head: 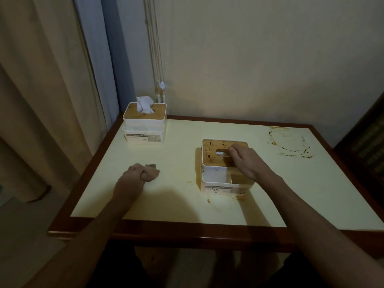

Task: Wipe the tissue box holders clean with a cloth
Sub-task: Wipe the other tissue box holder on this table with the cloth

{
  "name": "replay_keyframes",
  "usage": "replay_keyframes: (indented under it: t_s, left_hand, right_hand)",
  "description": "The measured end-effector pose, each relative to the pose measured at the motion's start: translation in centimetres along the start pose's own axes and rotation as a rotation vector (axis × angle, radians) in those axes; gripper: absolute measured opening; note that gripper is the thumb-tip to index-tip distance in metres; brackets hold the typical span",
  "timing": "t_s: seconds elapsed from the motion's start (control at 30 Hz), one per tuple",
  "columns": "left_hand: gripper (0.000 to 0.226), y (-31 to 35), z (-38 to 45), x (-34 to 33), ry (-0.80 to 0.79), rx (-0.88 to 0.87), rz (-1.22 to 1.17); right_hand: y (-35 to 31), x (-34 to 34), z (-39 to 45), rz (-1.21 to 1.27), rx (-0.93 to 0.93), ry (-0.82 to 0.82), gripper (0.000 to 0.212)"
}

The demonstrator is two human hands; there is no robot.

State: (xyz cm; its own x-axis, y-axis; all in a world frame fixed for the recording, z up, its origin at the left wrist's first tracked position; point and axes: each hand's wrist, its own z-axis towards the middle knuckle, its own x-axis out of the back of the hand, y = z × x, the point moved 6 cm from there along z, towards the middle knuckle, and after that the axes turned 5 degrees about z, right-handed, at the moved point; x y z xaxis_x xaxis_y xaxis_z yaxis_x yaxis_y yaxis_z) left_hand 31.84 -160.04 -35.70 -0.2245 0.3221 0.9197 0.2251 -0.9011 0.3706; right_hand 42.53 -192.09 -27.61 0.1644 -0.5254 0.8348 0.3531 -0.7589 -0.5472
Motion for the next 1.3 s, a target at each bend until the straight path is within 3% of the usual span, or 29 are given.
replay_keyframes:
  t_s: [0.07, 0.1, 0.17, 0.2, 0.33, 0.5, 0.6, 0.67, 0.77, 1.07, 1.23, 1.3]
  left_hand:
    - [0.038, 3.4, 0.1, 0.8, -0.096, -0.041, -0.152]
    - [0.037, 4.9, 0.4, 1.2, -0.127, -0.016, -0.251]
    - [0.012, 7.3, 1.2, 2.0, -0.107, 0.074, -0.428]
    - [0.016, 8.4, 1.8, 2.6, -0.054, 0.107, -0.478]
    - [0.029, 13.2, 4.0, 4.5, 0.041, -0.023, -0.534]
    - [0.031, 17.6, 6.8, 4.5, -0.006, -0.116, -0.562]
    - [0.036, 18.3, 7.9, 3.0, -0.026, -0.073, -0.498]
    - [0.028, 18.7, 8.4, 2.2, -0.023, -0.096, -0.371]
    - [0.024, 19.4, 9.3, 1.8, -0.029, -0.225, -0.168]
    - [0.016, 20.6, 10.3, 1.3, -0.251, -0.503, 0.032]
    - [0.045, 21.0, 9.8, 1.1, -0.239, -0.571, 0.022]
    - [0.04, 21.2, 9.8, 0.6, -0.212, -0.564, 0.08]
  right_hand:
    - [0.3, 0.5, -0.1, 0.034, 0.027, 0.015, 0.04]
    - [0.3, 0.9, -0.3, 0.049, 0.047, 0.025, 0.042]
    - [0.8, 1.8, -0.8, 0.091, 0.071, 0.056, 0.046]
    - [1.2, 2.4, -1.0, 0.117, 0.075, 0.081, 0.046]
    - [4.6, 3.8, -1.1, 0.143, -0.051, 0.109, 0.034]
    - [6.2, 3.7, -0.2, 0.168, -0.081, -0.024, 0.046]
    - [6.3, 3.9, 0.6, 0.196, -0.084, -0.028, 0.048]
    - [6.5, 3.8, 1.1, 0.194, -0.084, -0.041, 0.049]
    - [6.6, 3.5, 1.6, 0.177, -0.066, -0.079, 0.053]
    - [6.1, 1.7, 1.6, -0.046, 0.014, -0.31, 0.079]
    - [5.8, 1.6, 2.0, -0.156, 0.037, -0.341, 0.088]
    - [5.7, 1.6, 2.5, -0.193, 0.029, -0.376, 0.091]
